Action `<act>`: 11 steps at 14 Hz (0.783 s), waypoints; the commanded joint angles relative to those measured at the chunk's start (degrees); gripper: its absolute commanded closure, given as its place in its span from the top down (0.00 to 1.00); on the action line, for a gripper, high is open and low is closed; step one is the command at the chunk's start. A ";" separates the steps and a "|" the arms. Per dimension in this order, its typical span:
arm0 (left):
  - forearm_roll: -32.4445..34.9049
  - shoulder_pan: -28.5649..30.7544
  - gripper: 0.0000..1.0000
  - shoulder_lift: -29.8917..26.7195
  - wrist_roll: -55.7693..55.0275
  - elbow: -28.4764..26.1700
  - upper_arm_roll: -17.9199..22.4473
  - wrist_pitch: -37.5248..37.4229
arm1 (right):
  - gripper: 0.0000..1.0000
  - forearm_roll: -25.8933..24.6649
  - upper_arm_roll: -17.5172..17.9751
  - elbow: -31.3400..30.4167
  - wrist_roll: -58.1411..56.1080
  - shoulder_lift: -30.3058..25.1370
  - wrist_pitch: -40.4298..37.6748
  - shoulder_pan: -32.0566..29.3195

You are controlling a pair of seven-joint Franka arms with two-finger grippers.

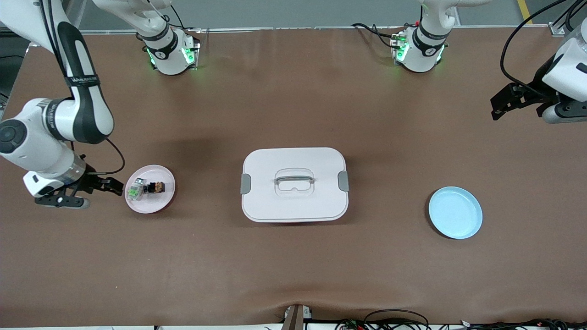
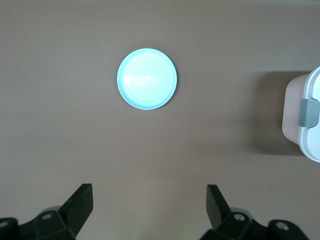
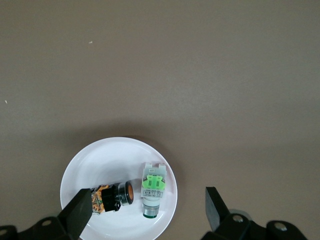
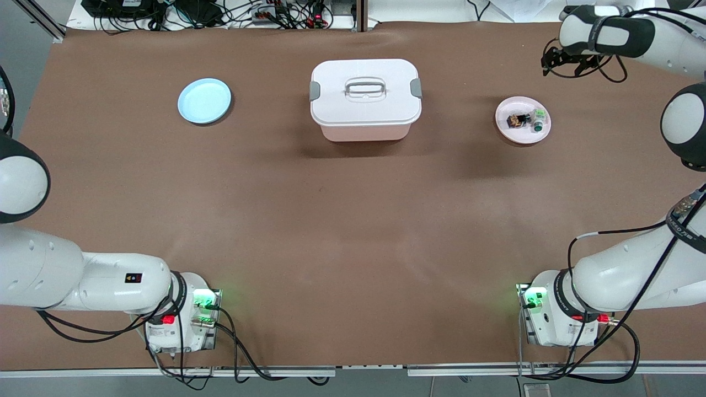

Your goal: Transfer orange switch to right arm and place

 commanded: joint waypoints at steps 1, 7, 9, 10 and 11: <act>-1.03 -0.16 1.00 -1.39 1.18 -0.55 0.57 -0.39 | 1.00 1.10 1.10 3.79 0.74 -1.47 -6.77 0.16; -1.03 -0.08 1.00 -1.83 1.70 -0.55 0.57 -0.39 | 1.00 1.10 1.18 10.84 0.65 -6.55 -23.22 0.42; -1.03 -0.08 1.00 -1.83 1.61 -0.55 0.57 -0.39 | 1.00 1.02 1.10 10.49 0.65 -11.12 -28.31 0.86; -1.03 -0.08 1.00 -1.83 1.70 -0.55 0.57 -0.39 | 1.00 0.84 1.10 10.14 0.65 -13.23 -30.42 0.86; -1.03 -0.08 1.00 -1.83 1.62 -0.55 0.57 -0.39 | 1.00 0.75 1.10 9.88 0.65 -15.17 -32.62 0.78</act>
